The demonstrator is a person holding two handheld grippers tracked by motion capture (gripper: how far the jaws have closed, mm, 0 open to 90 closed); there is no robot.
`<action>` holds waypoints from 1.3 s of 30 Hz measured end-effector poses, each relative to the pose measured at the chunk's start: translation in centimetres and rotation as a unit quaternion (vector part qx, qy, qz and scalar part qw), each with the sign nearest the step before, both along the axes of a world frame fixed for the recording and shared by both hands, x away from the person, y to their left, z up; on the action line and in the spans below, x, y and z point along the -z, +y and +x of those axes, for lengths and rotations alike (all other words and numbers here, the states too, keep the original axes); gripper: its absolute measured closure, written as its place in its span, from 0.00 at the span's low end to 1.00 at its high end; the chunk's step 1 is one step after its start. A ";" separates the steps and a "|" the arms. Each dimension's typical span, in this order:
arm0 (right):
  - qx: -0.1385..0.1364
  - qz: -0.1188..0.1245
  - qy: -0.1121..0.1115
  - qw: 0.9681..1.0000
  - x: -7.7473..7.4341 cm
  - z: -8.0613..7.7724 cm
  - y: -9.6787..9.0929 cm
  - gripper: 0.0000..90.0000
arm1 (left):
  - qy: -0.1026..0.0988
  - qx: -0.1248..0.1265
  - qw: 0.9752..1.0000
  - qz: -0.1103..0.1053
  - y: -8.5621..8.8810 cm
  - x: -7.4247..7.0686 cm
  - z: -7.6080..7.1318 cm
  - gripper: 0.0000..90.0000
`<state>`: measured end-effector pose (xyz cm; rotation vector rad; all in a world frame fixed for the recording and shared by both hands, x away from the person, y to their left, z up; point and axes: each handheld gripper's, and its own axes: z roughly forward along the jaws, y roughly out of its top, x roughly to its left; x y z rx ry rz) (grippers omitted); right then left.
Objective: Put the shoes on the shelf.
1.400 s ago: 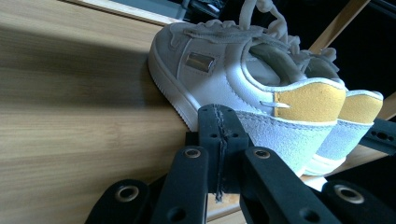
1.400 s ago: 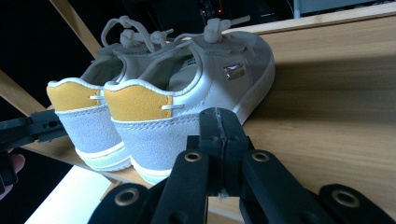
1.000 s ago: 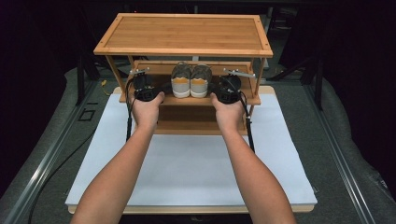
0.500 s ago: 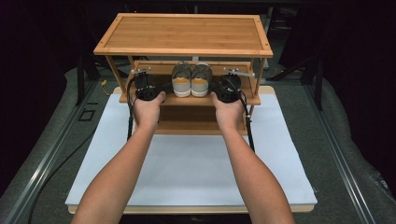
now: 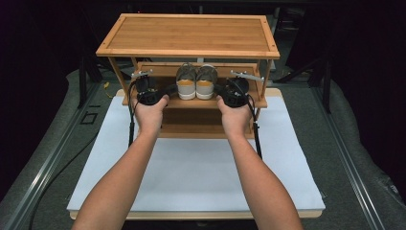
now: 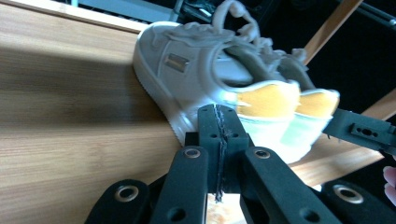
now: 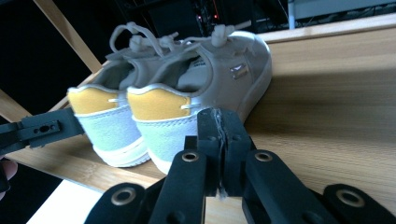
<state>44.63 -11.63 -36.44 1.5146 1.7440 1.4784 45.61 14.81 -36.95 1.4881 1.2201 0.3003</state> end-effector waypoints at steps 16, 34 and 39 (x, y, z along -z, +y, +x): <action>-0.007 -0.009 -0.011 1.000 -0.4 -2.4 -1.4 0.98 | -0.008 0.032 0.999 0.006 0.5 -0.8 -2.3 0.97; -0.037 -0.061 -0.015 0.997 0.1 -8.0 -1.0 0.98 | -0.025 0.077 0.996 0.026 2.6 -0.1 -7.0 0.94; -0.044 -0.058 -0.005 0.997 1.6 -9.3 -1.7 0.98 | -0.024 0.079 0.996 0.040 4.0 1.7 -8.6 0.94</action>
